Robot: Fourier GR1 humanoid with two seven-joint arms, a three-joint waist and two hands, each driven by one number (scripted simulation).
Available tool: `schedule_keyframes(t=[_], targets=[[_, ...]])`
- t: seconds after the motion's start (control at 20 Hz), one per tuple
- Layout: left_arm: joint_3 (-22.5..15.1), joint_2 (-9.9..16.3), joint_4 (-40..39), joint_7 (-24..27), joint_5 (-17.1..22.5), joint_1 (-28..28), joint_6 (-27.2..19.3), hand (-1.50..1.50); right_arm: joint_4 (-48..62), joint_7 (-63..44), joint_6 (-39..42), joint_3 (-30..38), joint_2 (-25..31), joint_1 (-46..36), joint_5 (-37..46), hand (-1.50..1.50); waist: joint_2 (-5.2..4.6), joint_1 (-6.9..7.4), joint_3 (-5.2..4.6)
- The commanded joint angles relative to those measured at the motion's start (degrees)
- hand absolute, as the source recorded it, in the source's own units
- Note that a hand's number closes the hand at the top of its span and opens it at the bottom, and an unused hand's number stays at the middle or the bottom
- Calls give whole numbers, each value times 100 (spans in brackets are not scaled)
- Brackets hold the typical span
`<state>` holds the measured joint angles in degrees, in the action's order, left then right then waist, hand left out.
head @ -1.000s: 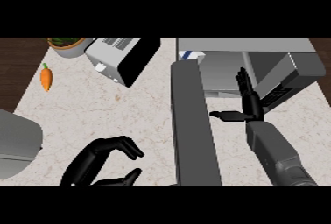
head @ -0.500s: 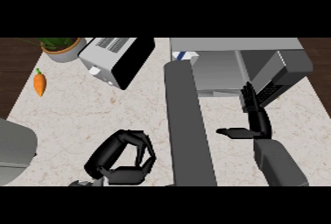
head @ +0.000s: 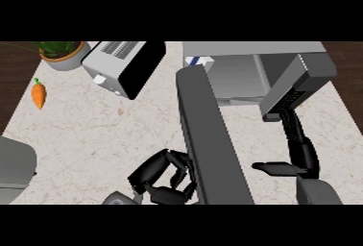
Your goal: Pick up the milk, place it into the microwave and close the microwave
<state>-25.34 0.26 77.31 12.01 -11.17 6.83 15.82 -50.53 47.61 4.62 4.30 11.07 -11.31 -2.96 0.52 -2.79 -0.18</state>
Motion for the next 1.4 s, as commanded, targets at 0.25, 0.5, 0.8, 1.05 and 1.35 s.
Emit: schedule_keyframes(t=[0.25,0.5,0.8,1.05,1.35], targets=[[-2055,-24,-1286,153,442,830,-1370,150,-2480,-768,122,-102,193,1561,-351,-150,-42,-91,-1],[-3002,-24,-1370,-14,1363,1391,-2772,150,-3448,-1431,709,72,533,1773,-987,-150,-67,-125,0],[-3172,-22,-1344,-70,2330,2026,-3898,150,-3998,-1715,1086,131,777,1773,-1383,-150,-105,-383,-11],[-2994,-22,-1566,228,3055,2500,-4285,150,-4234,-1939,1483,111,1001,1726,-1689,-150,-174,-572,-17],[-2996,-23,-1651,518,3500,2989,-4790,150,-4821,-2252,2015,-78,1355,1762,-1956,-150,-190,-913,-31]])
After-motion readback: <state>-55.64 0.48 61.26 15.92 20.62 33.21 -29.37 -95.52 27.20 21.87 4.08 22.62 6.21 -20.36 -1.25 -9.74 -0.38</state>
